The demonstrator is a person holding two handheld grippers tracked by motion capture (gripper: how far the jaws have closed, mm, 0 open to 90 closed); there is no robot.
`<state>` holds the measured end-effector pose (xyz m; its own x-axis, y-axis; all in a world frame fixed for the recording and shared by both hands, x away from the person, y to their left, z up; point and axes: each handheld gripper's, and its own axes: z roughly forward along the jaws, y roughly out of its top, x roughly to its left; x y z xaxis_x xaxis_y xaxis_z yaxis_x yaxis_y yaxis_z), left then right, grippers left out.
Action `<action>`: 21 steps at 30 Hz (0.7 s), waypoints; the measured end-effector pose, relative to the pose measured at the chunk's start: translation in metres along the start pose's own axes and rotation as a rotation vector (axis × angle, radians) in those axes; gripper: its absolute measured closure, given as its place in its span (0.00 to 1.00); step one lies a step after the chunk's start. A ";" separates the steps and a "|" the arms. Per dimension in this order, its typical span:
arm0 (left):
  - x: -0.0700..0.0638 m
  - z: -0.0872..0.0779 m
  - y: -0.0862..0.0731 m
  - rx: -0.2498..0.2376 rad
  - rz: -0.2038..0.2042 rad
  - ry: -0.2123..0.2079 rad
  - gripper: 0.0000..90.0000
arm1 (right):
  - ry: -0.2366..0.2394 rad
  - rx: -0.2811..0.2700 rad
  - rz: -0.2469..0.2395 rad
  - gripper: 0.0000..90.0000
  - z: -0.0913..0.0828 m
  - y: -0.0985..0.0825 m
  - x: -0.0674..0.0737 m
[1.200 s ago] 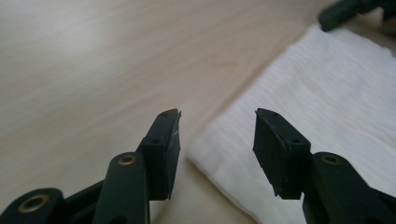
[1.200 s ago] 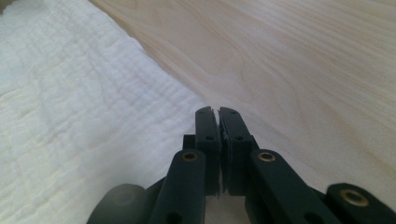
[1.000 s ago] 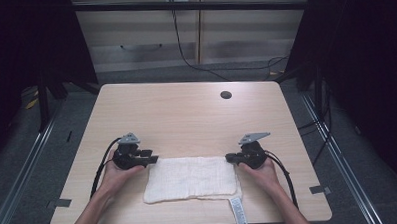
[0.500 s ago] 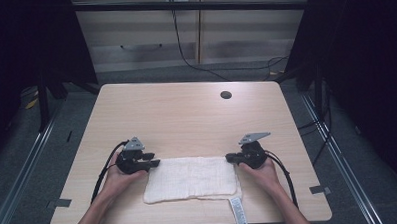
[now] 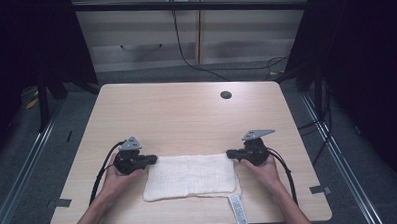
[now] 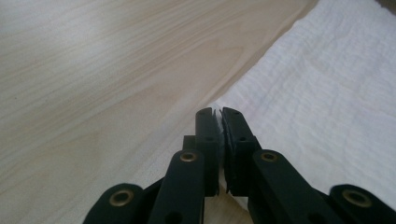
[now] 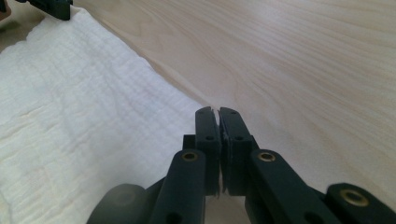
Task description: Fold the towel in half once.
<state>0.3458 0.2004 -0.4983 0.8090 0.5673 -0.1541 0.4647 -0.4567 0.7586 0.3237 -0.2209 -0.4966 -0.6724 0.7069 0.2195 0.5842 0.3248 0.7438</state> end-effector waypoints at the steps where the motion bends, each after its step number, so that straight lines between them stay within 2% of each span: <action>1: 0.000 0.000 0.000 -0.002 -0.002 0.000 0.96 | 0.000 0.000 0.000 0.97 0.000 0.000 0.000; 8: 0.000 -0.006 0.006 -0.051 -0.011 -0.014 0.96 | -0.017 -0.053 -0.008 0.97 -0.011 0.004 0.003; 10: 0.000 -0.009 0.007 -0.061 -0.009 -0.007 0.96 | -0.023 -0.066 -0.008 0.97 -0.013 0.005 0.003; 14: 0.000 -0.013 0.010 -0.080 -0.013 -0.014 0.96 | -0.027 -0.076 -0.012 0.97 -0.015 0.006 0.004; 21: -0.002 -0.020 0.016 -0.112 -0.013 -0.020 0.96 | -0.025 -0.112 -0.055 0.97 -0.028 0.013 0.011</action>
<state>0.3449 0.2058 -0.4728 0.8108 0.5583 -0.1757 0.4328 -0.3698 0.8222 0.3113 -0.2263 -0.4673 -0.6896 0.7059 0.1616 0.4914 0.2923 0.8204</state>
